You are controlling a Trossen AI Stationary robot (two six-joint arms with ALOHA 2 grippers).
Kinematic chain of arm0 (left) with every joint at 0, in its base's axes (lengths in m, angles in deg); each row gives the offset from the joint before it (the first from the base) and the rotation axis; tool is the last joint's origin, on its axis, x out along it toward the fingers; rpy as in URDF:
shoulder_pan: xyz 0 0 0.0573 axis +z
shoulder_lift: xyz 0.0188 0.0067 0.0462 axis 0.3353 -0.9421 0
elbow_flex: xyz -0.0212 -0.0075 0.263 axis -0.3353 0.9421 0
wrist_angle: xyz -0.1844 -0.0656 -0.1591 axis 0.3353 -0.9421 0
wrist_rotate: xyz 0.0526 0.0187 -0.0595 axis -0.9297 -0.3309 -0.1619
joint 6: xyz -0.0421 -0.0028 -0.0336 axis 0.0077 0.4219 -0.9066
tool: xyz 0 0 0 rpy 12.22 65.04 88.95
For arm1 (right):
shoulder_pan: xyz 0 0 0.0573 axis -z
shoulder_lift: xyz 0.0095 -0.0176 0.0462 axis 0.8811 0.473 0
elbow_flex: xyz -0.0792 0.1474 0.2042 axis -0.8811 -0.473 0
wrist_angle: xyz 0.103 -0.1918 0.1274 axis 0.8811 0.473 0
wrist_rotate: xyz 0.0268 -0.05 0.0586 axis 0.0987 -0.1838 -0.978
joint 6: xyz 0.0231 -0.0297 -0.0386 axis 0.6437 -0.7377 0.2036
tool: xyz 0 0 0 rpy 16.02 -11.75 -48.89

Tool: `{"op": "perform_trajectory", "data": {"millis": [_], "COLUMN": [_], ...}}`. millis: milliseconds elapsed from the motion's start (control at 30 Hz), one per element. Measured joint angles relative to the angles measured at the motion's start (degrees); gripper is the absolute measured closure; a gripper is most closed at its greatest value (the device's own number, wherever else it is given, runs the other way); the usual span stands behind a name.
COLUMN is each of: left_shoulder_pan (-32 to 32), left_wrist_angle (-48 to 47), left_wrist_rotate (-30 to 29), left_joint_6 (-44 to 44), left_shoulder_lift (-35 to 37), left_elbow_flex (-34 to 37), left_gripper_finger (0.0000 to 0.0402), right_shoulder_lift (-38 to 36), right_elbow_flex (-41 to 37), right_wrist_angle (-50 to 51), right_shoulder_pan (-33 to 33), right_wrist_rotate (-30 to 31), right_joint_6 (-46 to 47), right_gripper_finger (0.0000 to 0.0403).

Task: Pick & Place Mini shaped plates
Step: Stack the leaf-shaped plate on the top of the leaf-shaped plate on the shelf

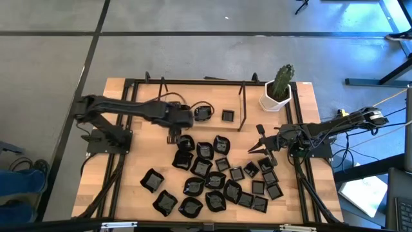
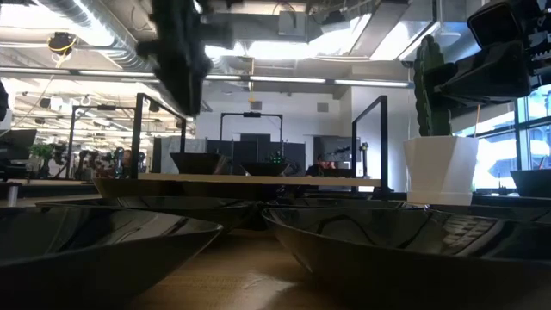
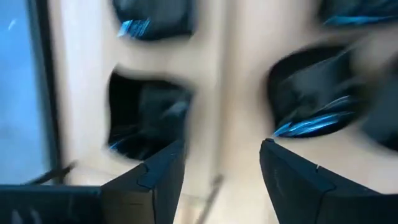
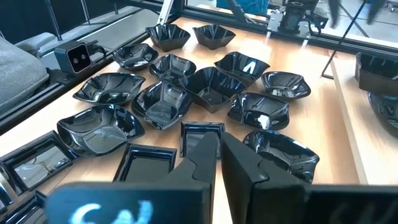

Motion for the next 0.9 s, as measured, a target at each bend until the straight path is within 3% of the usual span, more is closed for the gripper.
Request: {"op": "perform_trajectory", "data": {"millis": [100,233,400,467,567,700,833,900], "left_shoulder_pan": [-3.54,-8.79,-11.04,-10.19,-10.18,-11.22,-12.86,-12.98], "left_wrist_angle": [14.75,48.36,84.05,94.57,98.89,98.86,104.71,107.80], "left_wrist_rotate": [4.61,5.56,-6.94,-7.30,-2.45,-0.60,-0.60,-5.14], "left_joint_6": [0.46,8.39,23.93,28.04,30.18,22.01,21.95,20.52], "left_shoulder_lift": [6.76,14.85,22.60,26.75,35.30,45.39,50.64,51.17], "left_elbow_flex": [6.46,22.80,42.55,47.49,51.67,56.52,63.68,66.47], "left_gripper_finger": [0.0211,0.0226,0.0265,0.0289,0.0332,0.0391,0.0399,0.0399], "right_shoulder_lift": [0.00,0.00,0.13,0.13,0.13,0.09,0.09,0.15], "right_elbow_flex": [0.02,0.00,0.00,0.00,0.00,0.02,0.02,0.00], "right_wrist_angle": [-0.18,-0.48,-4.89,-8.29,-14.23,-18.48,-10.00,-4.92], "right_shoulder_pan": [0.01,-0.01,0.04,0.15,0.51,0.90,0.71,0.19], "right_wrist_rotate": [0.00,0.68,2.46,2.50,3.09,5.59,3.19,1.64], "right_joint_6": [-0.29,-0.94,-0.73,-3.49,-9.54,-7.41,0.68,3.70], "right_gripper_finger": [0.0377,0.0377,0.0377,0.0377,0.0377,0.0377,0.0377,0.0377]}}
